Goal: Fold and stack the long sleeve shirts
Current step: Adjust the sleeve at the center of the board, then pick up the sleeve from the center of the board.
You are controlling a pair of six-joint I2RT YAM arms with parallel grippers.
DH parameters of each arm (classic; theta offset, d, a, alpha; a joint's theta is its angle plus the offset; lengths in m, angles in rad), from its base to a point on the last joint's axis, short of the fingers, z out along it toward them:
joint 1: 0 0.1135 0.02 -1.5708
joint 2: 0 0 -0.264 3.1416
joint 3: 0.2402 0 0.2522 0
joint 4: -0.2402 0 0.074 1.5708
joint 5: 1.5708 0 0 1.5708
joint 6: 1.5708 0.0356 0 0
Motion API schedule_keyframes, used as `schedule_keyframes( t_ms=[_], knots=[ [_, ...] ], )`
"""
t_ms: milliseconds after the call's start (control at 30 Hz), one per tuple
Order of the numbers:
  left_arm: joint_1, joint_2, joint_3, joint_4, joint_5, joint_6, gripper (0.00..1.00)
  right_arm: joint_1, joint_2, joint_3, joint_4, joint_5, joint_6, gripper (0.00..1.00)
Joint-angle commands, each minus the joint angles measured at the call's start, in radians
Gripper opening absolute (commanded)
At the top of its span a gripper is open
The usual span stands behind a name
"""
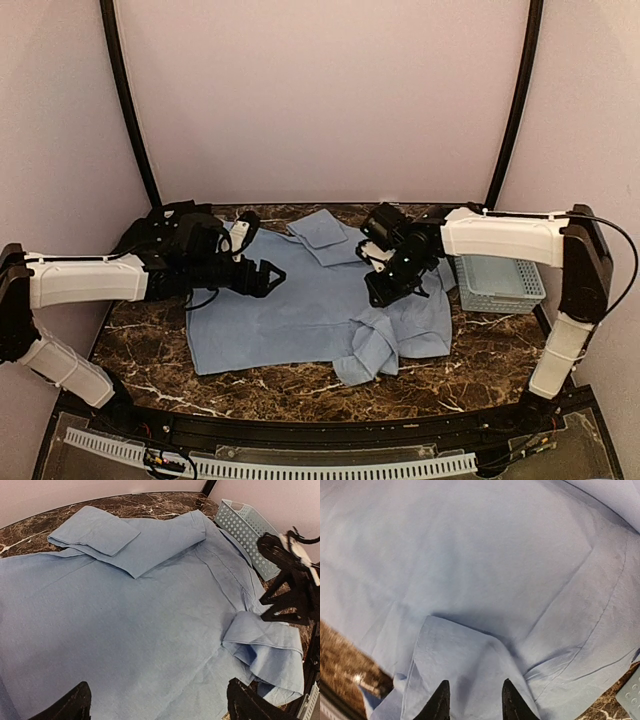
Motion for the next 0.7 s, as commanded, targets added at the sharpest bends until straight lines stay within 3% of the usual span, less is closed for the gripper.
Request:
schedule_keyframes(
  t_ms=[0,100,267,467,667],
  knots=[
    [-0.007,-0.03,-0.027,0.018,-0.047,-0.009,0.93,-0.066,0.131,0.042,-0.018,0.147,-0.035,0.43],
    [-0.008,-0.032,-0.036,0.008,-0.072,-0.029,0.93,-0.062,0.078,-0.013,0.029,0.146,-0.001,0.55],
    [-0.008,-0.033,-0.035,0.005,-0.09,-0.034,0.93,-0.027,-0.159,-0.179,0.106,0.112,0.094,0.74],
    [-0.008,-0.027,-0.028,0.005,-0.125,-0.028,0.93,0.08,-0.407,-0.407,0.194,0.082,0.232,0.79],
    [-0.008,-0.012,-0.025,0.01,-0.108,-0.043,0.93,0.157,-0.571,-0.685,0.447,-0.028,0.37,0.79]
  ],
)
